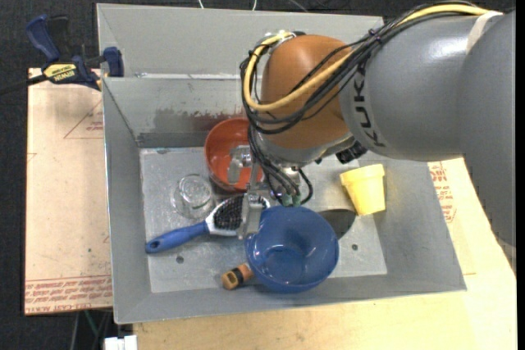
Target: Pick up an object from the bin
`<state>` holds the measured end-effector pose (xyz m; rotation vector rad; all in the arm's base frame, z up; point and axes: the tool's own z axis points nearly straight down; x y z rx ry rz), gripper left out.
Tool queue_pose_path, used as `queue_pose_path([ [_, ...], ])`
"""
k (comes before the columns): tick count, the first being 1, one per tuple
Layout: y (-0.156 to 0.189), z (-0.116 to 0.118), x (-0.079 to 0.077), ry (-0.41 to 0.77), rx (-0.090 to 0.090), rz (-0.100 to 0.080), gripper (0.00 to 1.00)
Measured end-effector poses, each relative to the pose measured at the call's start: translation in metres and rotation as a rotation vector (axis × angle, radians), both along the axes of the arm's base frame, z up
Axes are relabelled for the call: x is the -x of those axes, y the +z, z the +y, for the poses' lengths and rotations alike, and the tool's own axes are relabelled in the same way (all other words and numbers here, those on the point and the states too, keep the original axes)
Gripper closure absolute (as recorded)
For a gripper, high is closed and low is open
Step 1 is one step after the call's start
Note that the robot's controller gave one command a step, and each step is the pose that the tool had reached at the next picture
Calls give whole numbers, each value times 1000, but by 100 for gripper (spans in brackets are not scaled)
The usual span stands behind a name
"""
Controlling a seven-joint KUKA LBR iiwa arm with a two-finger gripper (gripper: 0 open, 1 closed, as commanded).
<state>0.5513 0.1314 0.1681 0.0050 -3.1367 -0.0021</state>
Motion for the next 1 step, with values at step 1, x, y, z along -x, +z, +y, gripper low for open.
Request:
queue_pose_path([
  [1,3,-1,-2,-3,0,-7,0],
])
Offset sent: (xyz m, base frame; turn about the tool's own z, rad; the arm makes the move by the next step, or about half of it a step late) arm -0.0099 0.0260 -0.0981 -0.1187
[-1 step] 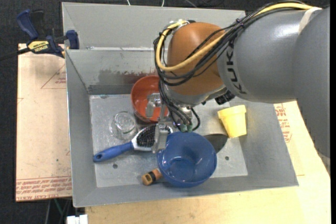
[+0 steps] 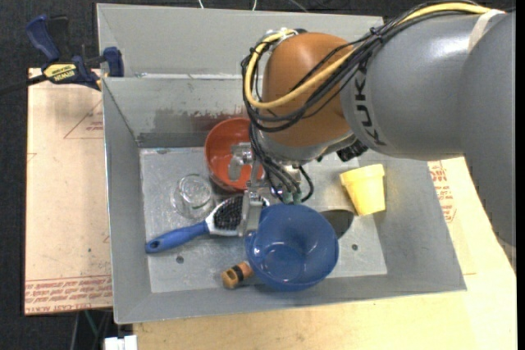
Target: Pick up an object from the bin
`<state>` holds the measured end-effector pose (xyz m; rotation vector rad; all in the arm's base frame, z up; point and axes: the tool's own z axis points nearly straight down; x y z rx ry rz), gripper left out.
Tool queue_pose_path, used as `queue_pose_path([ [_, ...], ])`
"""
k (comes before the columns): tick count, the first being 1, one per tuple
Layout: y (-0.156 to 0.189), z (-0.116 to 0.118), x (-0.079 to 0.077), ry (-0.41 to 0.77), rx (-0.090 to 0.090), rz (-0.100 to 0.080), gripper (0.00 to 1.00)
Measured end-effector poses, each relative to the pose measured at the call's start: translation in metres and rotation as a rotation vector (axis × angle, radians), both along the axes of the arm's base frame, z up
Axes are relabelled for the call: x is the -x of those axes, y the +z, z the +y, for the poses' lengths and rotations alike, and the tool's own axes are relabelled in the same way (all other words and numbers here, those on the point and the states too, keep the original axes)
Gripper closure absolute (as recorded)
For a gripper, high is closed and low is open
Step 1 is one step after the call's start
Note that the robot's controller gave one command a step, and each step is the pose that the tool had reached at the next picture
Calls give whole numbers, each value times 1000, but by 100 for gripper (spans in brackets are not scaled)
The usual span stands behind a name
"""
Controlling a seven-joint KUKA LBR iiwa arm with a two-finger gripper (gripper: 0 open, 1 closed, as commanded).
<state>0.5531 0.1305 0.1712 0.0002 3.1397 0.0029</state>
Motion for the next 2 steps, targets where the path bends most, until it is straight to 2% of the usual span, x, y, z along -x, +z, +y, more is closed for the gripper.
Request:
queue_pose_path([
  [1,-103,28,13,122,-1,5,0],
  [2,-102,30,11,4,-3,-11,0],
])
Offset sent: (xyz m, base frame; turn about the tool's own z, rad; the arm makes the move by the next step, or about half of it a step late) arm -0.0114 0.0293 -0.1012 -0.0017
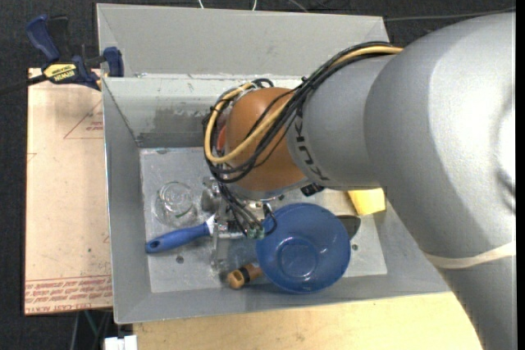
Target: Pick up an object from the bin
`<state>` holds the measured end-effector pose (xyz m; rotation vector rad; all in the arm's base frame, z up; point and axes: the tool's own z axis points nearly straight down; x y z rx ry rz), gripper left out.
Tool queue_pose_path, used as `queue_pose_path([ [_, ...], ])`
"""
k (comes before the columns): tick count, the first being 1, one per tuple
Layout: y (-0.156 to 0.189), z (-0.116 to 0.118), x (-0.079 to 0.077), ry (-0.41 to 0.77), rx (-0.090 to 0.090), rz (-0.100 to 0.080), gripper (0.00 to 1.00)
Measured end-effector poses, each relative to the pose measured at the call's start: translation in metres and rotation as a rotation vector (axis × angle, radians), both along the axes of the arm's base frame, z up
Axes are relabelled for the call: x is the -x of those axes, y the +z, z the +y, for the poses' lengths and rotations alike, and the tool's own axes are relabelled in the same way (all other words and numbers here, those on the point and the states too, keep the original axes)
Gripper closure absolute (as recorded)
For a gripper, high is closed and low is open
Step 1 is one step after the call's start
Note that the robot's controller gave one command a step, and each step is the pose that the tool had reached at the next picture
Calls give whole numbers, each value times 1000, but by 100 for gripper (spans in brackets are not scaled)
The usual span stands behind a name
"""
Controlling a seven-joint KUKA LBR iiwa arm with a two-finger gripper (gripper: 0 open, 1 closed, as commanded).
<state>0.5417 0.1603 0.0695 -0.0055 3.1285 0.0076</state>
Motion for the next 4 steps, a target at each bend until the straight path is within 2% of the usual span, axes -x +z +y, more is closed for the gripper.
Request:
queue_pose_path([
  [1,1,-1,24,277,2,9,0],
  [2,0,5,33,218,1,0,0],
  [3,1,0,23,268,0,6,100],
  [4,1,0,23,268,0,6,100],
])
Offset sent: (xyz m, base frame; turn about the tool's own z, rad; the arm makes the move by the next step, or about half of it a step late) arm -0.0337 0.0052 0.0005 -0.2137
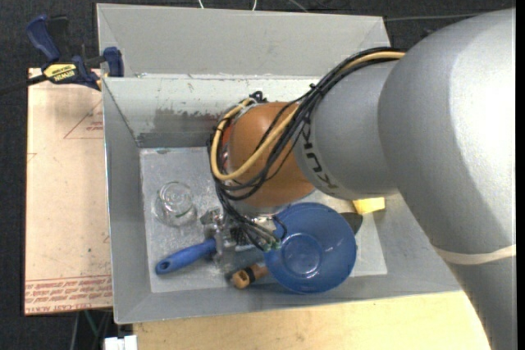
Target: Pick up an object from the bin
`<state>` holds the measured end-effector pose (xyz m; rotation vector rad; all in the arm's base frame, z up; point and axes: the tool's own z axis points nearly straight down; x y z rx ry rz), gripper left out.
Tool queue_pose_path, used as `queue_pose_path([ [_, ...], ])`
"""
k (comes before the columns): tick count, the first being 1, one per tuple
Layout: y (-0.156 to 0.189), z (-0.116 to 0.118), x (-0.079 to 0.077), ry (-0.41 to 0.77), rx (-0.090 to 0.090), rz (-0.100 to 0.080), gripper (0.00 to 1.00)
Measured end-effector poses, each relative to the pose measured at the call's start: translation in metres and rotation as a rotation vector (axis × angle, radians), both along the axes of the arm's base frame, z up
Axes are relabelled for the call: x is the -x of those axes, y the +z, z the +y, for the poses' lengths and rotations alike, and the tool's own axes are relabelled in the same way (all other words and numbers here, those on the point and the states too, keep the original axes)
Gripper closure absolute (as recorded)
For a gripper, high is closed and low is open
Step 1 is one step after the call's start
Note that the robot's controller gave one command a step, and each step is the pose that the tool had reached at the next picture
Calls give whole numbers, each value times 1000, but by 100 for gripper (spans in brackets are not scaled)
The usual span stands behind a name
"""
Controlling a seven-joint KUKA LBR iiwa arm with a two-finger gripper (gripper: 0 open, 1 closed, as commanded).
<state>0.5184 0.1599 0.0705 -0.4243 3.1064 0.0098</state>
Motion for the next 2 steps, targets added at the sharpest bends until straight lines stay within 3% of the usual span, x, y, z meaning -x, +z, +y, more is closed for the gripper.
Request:
queue_pose_path([
  [1,1,0,0,-1,-1,0,100],
  [2,37,-1,3,-1,3,10,100],
])
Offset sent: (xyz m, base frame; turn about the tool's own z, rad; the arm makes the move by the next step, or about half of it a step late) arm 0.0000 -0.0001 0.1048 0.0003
